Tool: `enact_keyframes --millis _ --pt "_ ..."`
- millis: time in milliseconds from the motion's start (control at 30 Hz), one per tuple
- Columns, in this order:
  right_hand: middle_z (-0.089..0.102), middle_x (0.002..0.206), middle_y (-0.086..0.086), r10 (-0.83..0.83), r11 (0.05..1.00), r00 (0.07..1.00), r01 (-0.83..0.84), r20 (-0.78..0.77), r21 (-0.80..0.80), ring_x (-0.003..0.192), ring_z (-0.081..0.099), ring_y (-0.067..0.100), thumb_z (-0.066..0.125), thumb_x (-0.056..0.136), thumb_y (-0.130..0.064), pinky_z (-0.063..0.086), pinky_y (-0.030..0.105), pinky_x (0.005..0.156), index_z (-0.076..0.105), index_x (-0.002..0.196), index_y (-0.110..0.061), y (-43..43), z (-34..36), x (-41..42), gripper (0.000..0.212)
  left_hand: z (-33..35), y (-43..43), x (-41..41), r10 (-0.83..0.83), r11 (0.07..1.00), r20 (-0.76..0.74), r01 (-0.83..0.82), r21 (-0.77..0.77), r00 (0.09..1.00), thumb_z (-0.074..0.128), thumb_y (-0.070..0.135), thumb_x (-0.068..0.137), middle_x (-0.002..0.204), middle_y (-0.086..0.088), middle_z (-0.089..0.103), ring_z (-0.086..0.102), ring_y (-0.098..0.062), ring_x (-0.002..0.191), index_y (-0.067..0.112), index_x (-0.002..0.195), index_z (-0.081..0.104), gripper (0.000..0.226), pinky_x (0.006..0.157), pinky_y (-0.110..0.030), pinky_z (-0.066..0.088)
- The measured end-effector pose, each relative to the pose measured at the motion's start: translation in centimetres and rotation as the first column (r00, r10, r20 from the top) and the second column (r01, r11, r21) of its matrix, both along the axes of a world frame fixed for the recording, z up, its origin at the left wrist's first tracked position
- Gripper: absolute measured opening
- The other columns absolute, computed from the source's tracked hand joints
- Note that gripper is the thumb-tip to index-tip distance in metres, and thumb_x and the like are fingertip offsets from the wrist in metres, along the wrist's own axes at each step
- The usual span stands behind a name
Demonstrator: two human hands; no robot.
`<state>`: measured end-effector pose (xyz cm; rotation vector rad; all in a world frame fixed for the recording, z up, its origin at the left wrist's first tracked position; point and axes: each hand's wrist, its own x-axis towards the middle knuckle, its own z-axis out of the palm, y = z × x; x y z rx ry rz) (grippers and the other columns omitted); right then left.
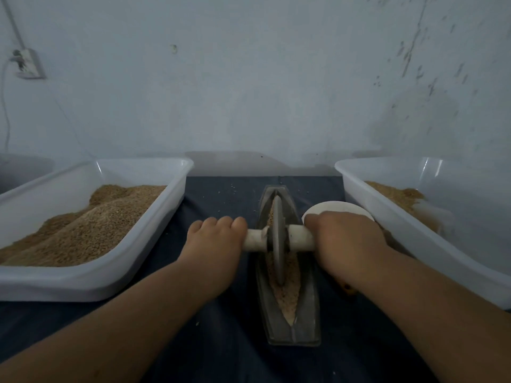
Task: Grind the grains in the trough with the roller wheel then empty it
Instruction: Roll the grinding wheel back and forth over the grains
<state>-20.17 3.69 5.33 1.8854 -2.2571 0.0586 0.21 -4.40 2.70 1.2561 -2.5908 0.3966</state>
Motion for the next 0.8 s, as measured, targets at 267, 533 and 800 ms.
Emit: enact_keyframes --millis 267,533,800 --pt "0.047 0.086 0.000 -0.026 0.989 0.999 0.019 -0.045 -0.149 0.086 0.057 0.025 0.074 0.072 -0.020 0.039 0.036 0.070 0.035 0.089 -0.025 -6.0 -0.2 -2.0 0.043 0.7 -6.8 -4.8 0.087 0.993 -0.024 -0.089 -0.082 0.996 0.054 0.016 0.083 0.117 -0.006 0.053 0.050 -0.029 0.110 0.018 0.115 0.043 0.033 0.098 -0.041 0.036" --pt "0.058 0.100 0.003 0.000 0.998 0.999 -0.002 -0.038 -0.057 0.086 0.056 0.022 0.066 0.082 -0.020 0.043 0.036 0.072 0.045 0.096 -0.023 -4.2 0.2 -1.2 0.025 -0.1 -5.2 -3.2 0.064 0.997 -0.028 -0.065 -0.038 0.998 0.055 0.020 0.087 0.116 -0.003 0.053 0.050 -0.026 0.109 0.021 0.115 0.041 0.032 0.096 -0.041 0.035" --pt "0.048 0.075 -0.007 0.012 0.998 0.999 -0.015 -0.040 -0.065 0.065 0.046 0.015 0.053 0.088 -0.023 0.038 0.030 0.055 0.055 0.098 -0.028 2.7 -0.1 0.4 0.011 -0.1 2.2 1.0 -0.010 0.998 -0.005 0.010 -0.057 1.000 0.060 0.017 0.072 0.101 0.010 0.042 0.046 -0.016 0.098 0.030 0.109 0.033 0.047 0.089 -0.035 0.032"
